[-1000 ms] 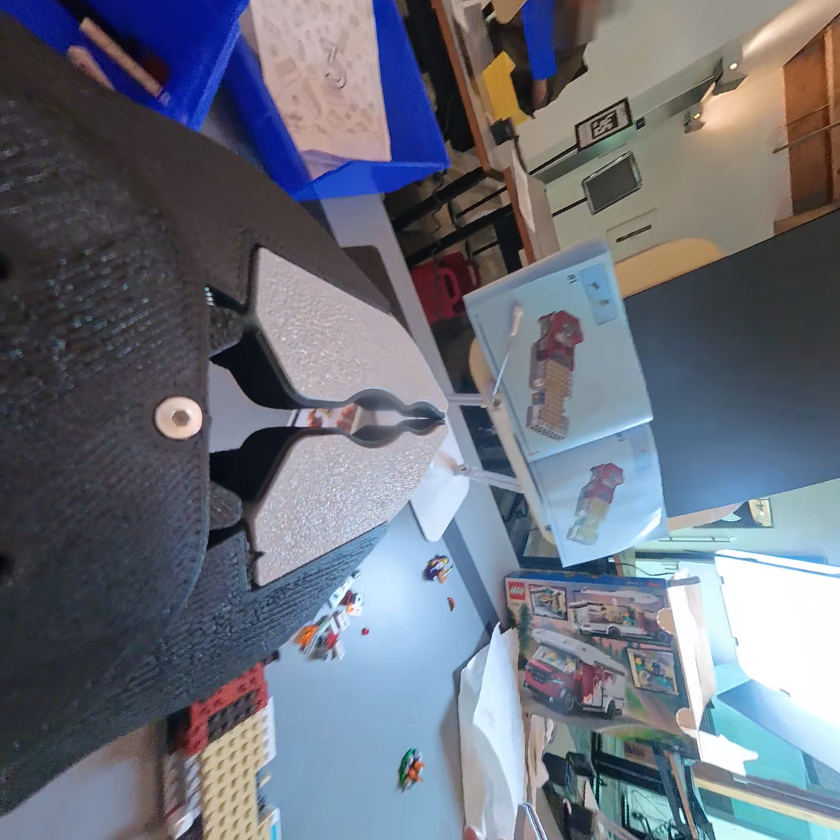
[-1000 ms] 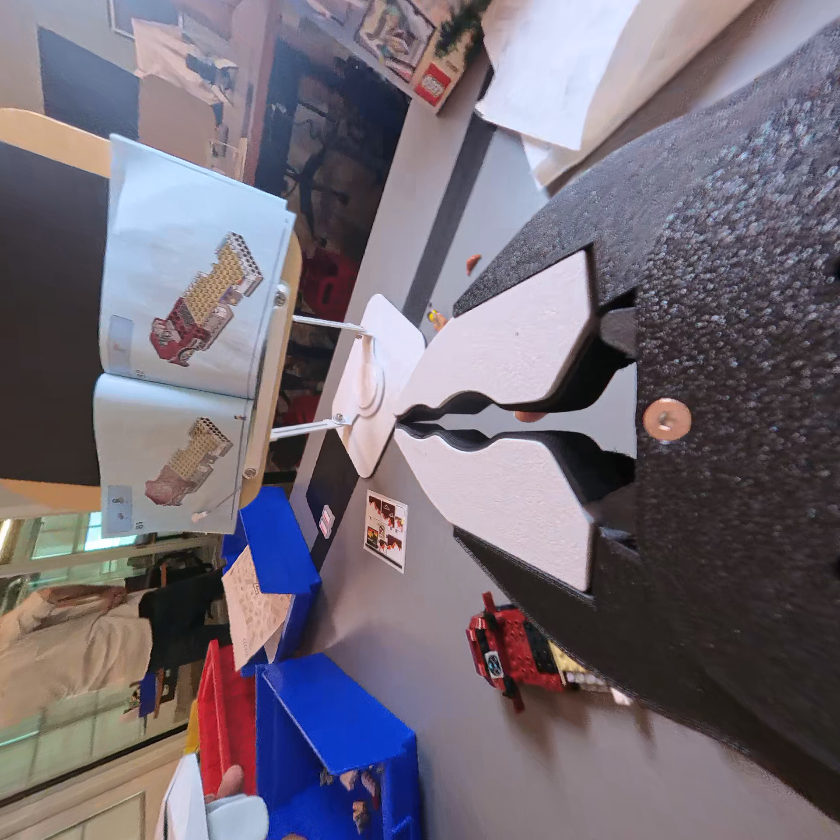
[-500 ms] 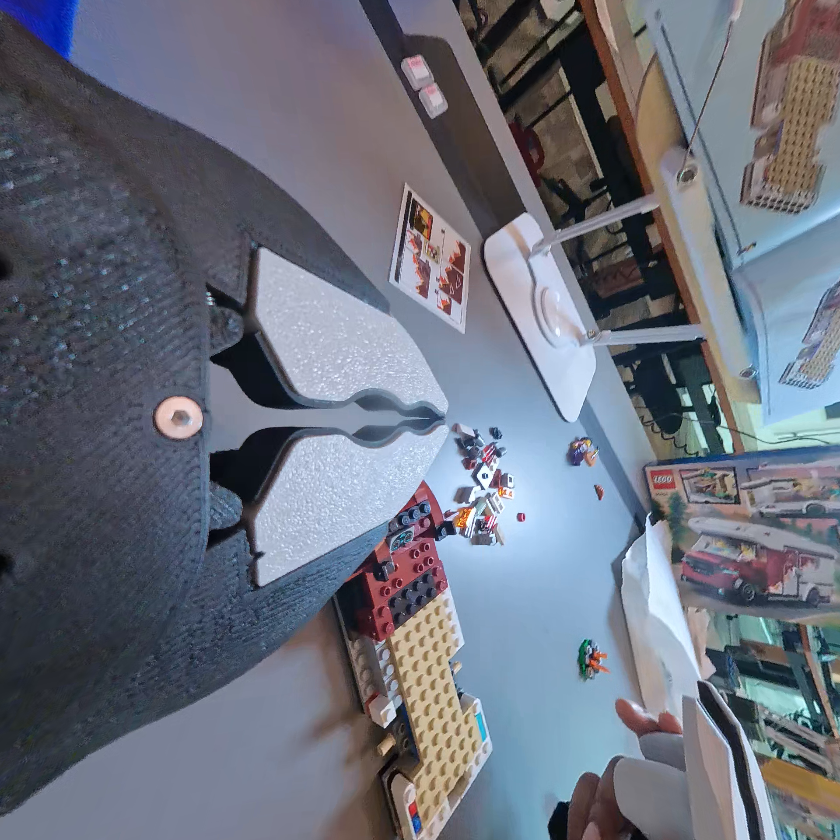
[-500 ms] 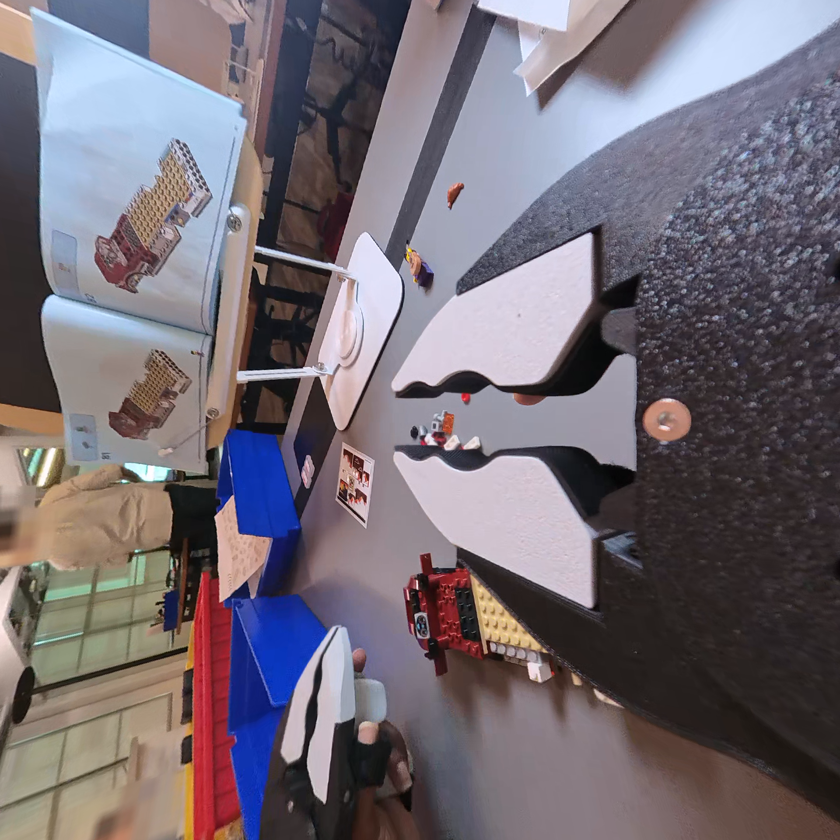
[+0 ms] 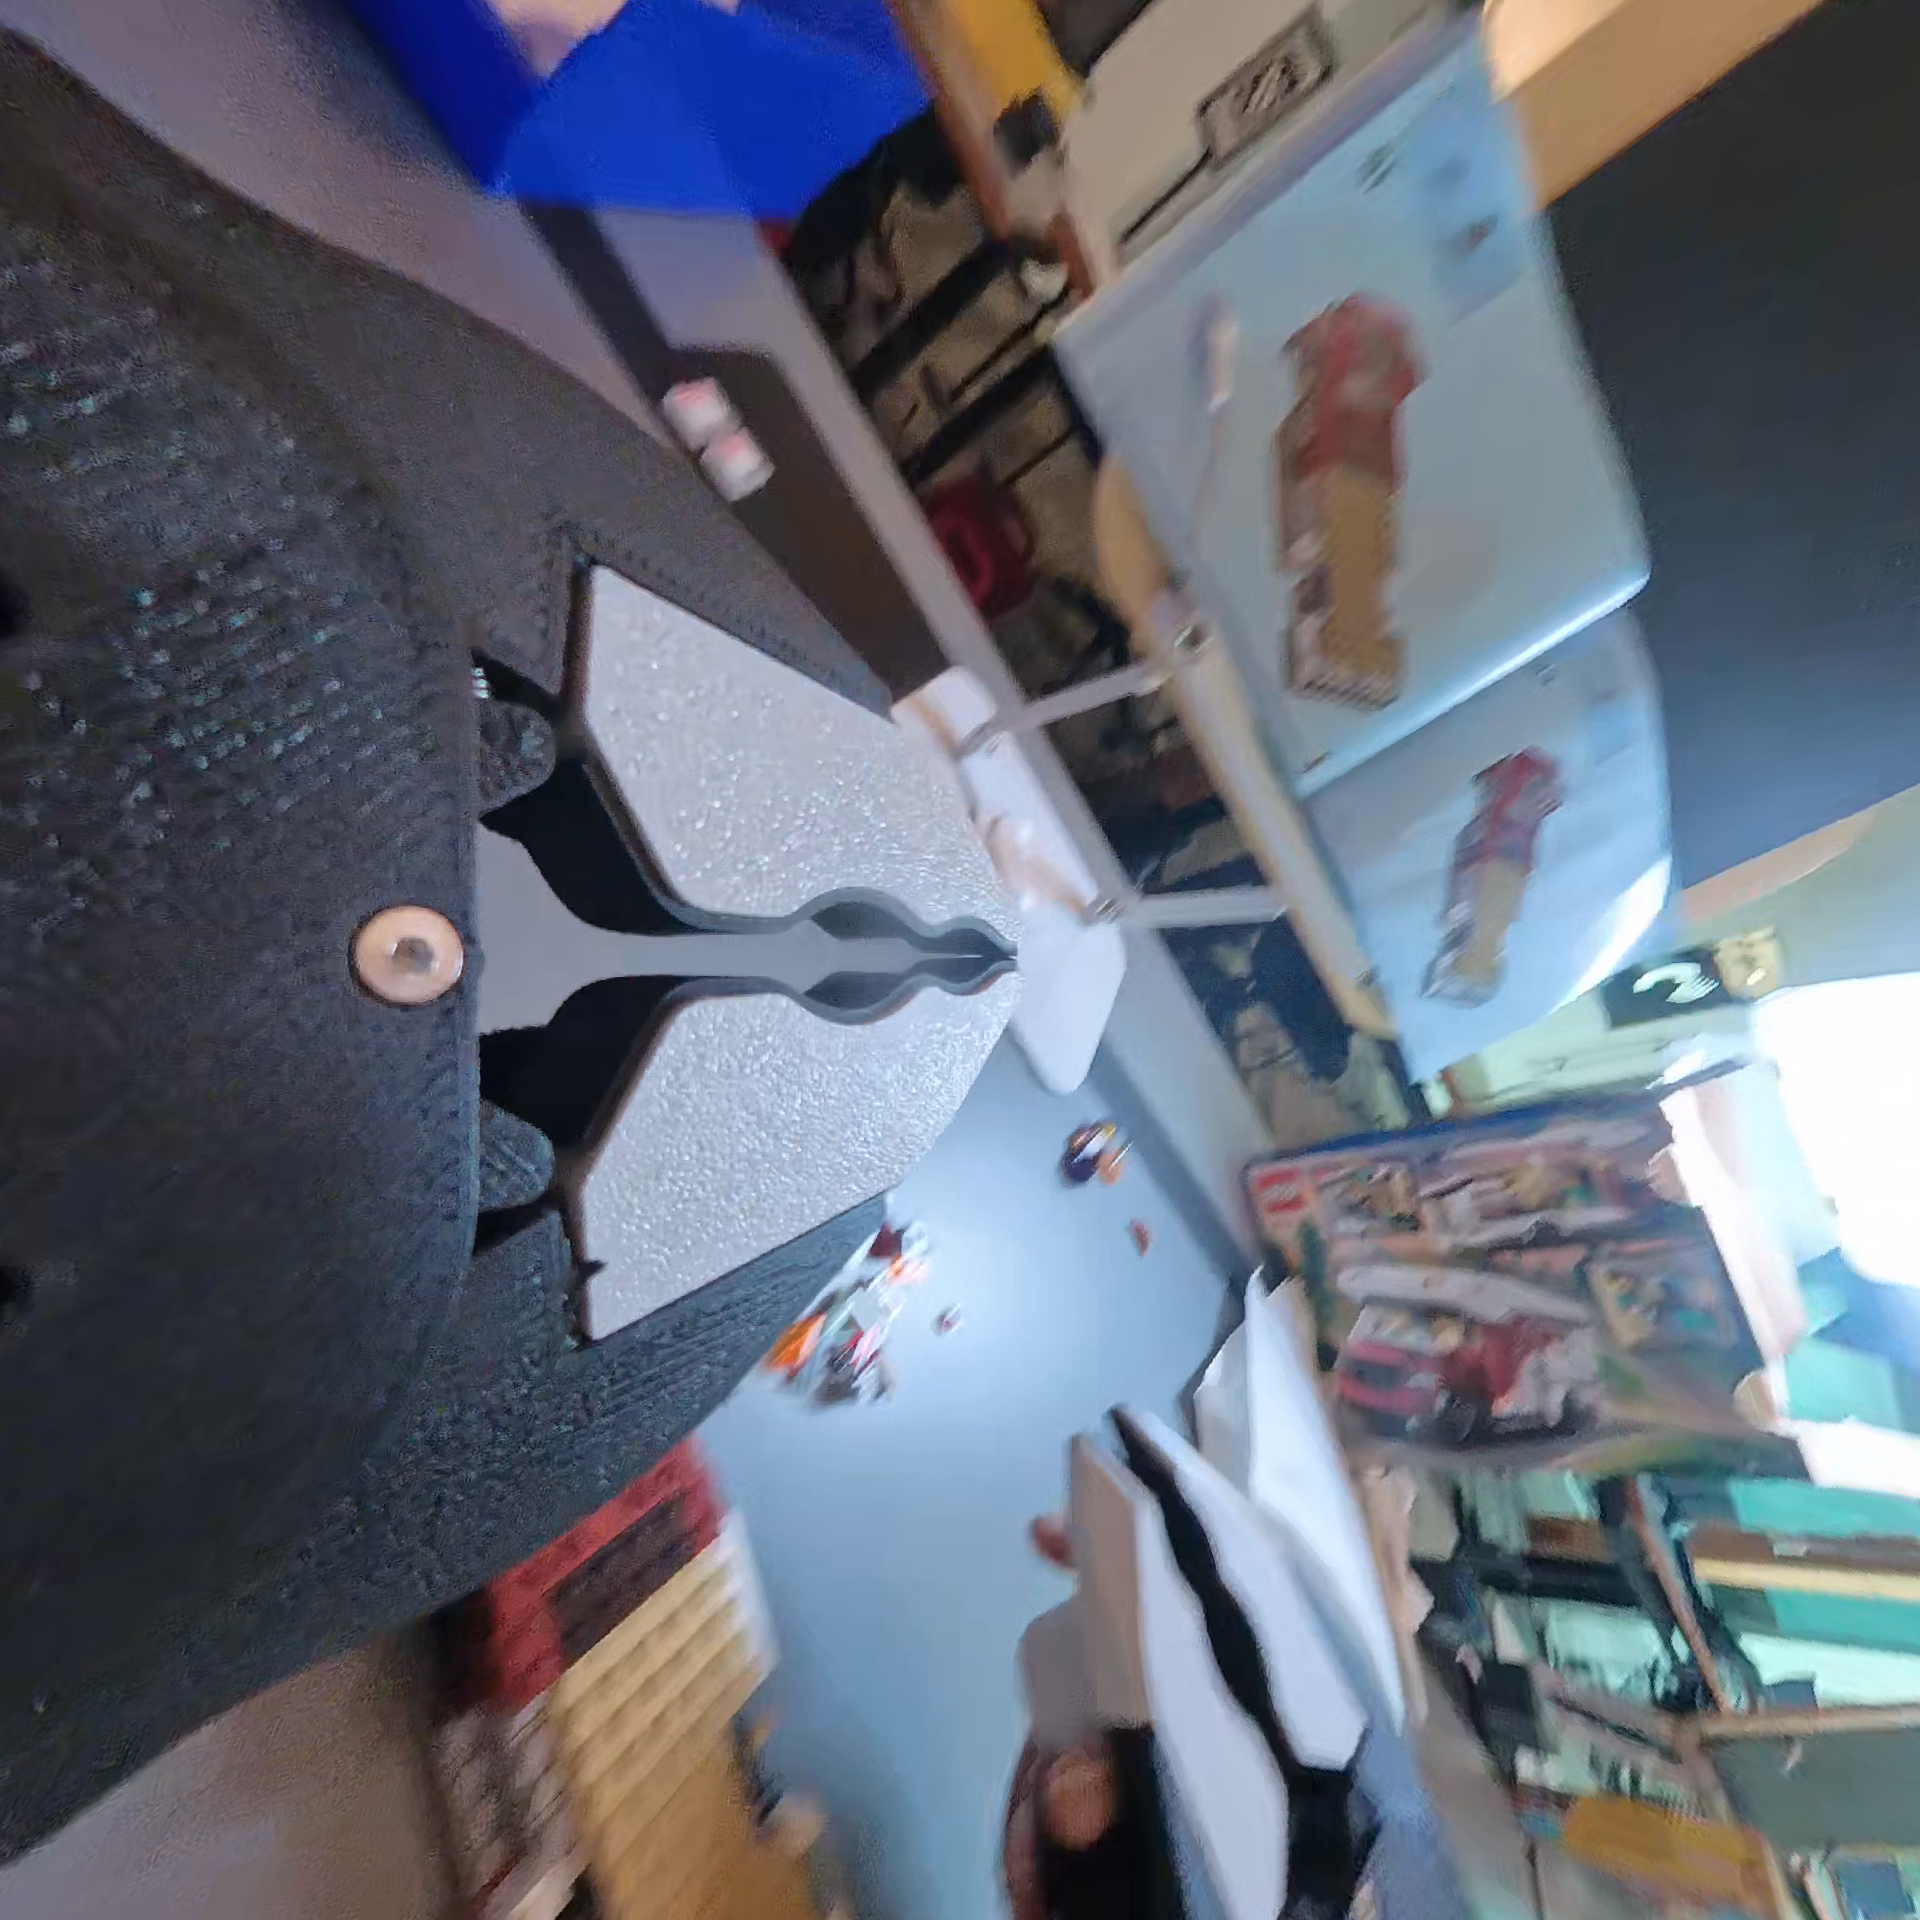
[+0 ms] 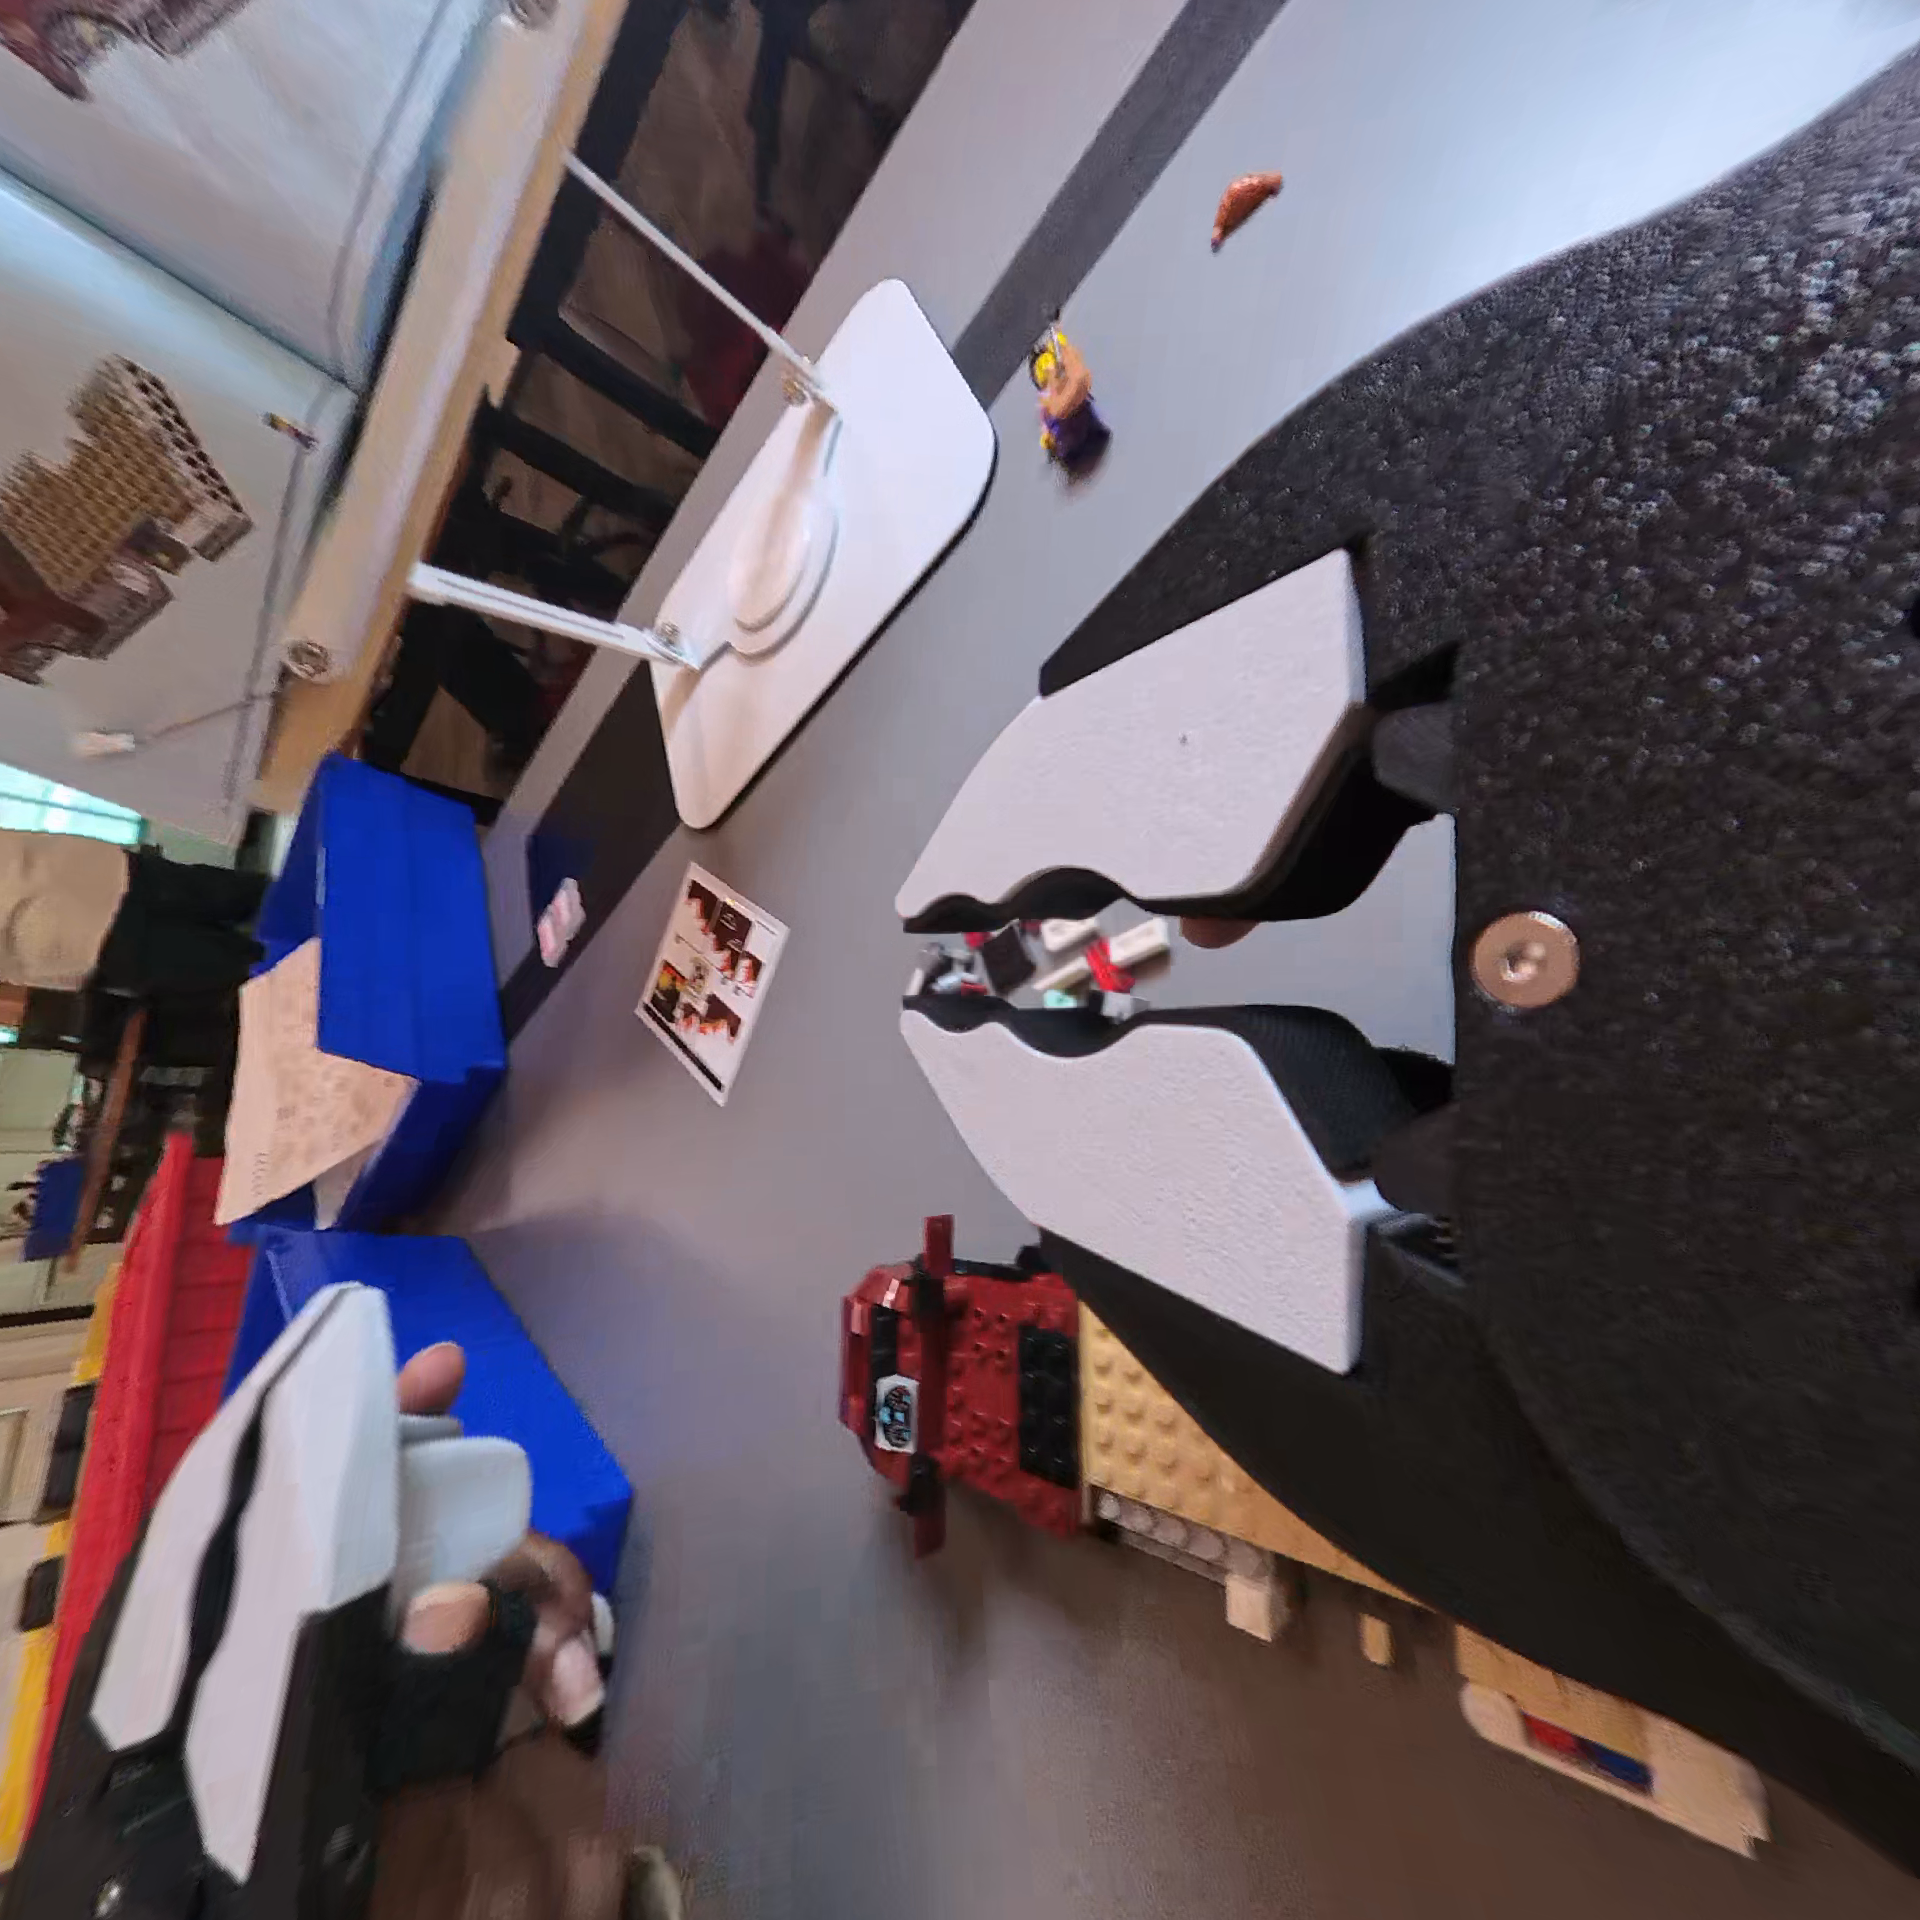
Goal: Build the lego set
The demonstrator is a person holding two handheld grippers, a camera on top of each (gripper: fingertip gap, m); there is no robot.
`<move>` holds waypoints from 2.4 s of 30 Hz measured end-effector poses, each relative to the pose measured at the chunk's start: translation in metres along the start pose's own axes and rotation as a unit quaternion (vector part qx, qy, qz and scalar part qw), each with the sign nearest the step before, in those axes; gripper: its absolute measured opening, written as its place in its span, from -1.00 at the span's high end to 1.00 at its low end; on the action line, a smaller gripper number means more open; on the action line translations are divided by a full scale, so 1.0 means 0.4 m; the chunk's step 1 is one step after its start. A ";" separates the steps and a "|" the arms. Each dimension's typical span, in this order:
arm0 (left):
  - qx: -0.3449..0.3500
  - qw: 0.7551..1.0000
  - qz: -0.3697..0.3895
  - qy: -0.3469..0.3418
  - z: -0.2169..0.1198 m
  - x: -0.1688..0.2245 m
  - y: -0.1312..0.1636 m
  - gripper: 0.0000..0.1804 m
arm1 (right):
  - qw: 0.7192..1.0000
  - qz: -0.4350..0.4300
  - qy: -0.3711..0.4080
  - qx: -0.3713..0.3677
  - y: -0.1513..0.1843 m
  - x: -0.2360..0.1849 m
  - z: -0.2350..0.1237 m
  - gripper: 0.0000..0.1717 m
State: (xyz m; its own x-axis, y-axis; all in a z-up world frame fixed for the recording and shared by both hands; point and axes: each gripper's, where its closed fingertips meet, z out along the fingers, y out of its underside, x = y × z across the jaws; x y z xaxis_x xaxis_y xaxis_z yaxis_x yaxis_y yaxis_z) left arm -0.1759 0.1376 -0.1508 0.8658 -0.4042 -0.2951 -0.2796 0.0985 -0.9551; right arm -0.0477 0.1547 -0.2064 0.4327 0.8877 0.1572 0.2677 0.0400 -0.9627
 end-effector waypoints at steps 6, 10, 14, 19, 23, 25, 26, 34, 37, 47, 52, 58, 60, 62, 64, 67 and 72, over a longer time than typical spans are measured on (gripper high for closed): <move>0.066 0.989 -0.036 -0.126 0.180 -0.228 -0.185 1.00 | 0.994 0.008 0.092 0.063 -0.047 0.044 -0.037 0.84; 0.067 0.974 -0.083 -0.201 0.284 -0.377 -0.195 1.00 | 0.986 0.005 0.140 0.094 -0.068 0.086 -0.086 0.81; 0.091 0.959 -0.108 -0.244 0.327 -0.464 -0.189 1.00 | 0.983 0.008 0.148 0.107 -0.070 0.113 -0.107 0.81; 0.091 0.952 -0.100 -0.276 0.346 -0.531 -0.164 1.00 | 0.984 0.010 0.143 0.109 -0.058 0.125 -0.108 0.81; 0.089 0.950 -0.097 -0.285 0.341 -0.556 -0.155 1.00 | 0.985 0.011 0.135 0.106 -0.049 0.124 -0.097 0.81; 0.085 0.951 -0.095 -0.282 0.343 -0.558 -0.143 1.00 | 0.985 0.014 0.134 0.105 -0.045 0.122 -0.094 0.81; 0.082 0.951 -0.098 -0.282 0.345 -0.561 -0.138 1.00 | 0.986 0.015 0.133 0.104 -0.043 0.121 -0.093 0.81; 0.077 0.951 -0.102 -0.282 0.349 -0.557 -0.129 1.00 | 0.985 0.007 0.135 0.106 -0.046 0.113 -0.094 0.81; 0.076 0.951 -0.098 -0.282 0.351 -0.554 -0.127 1.00 | 0.984 0.004 0.137 0.111 -0.051 0.115 -0.098 0.81; 0.086 0.955 -0.088 -0.271 0.362 -0.528 -0.144 1.00 | 0.984 0.002 0.138 0.114 -0.053 0.118 -0.101 0.81; 0.085 0.958 -0.076 -0.263 0.375 -0.502 -0.156 1.00 | 0.984 0.000 0.139 0.115 -0.054 0.117 -0.102 0.81; 0.083 0.958 -0.080 -0.262 0.375 -0.504 -0.151 1.00 | 0.984 -0.002 0.138 0.114 -0.053 0.117 -0.101 0.81; 0.083 0.959 -0.080 -0.260 0.376 -0.501 -0.151 1.00 | 0.984 -0.001 0.137 0.111 -0.050 0.117 -0.099 0.81; 0.086 0.961 -0.081 -0.252 0.375 -0.490 -0.159 1.00 | 0.985 0.000 0.136 0.109 -0.047 0.117 -0.098 0.81; 0.099 0.964 -0.103 -0.224 0.370 -0.465 -0.184 1.00 | 0.985 0.001 0.136 0.106 -0.044 0.118 -0.098 0.81; 0.130 0.966 -0.120 -0.191 0.337 -0.431 -0.248 1.00 | 0.985 0.004 0.135 0.106 -0.044 0.121 -0.099 0.81; 0.143 0.975 -0.096 -0.142 0.304 -0.350 -0.326 1.00 | 0.985 0.008 0.135 0.109 -0.045 0.121 -0.102 0.81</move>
State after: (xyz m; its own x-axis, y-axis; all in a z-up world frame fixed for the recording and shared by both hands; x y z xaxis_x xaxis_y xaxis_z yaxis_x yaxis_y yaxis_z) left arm -0.2102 0.2921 0.0118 0.9822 -0.1755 -0.0672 -0.0092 0.3122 -0.9500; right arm 0.0037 0.1783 -0.1723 0.6564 0.7358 0.1667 0.0809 0.1510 -0.9852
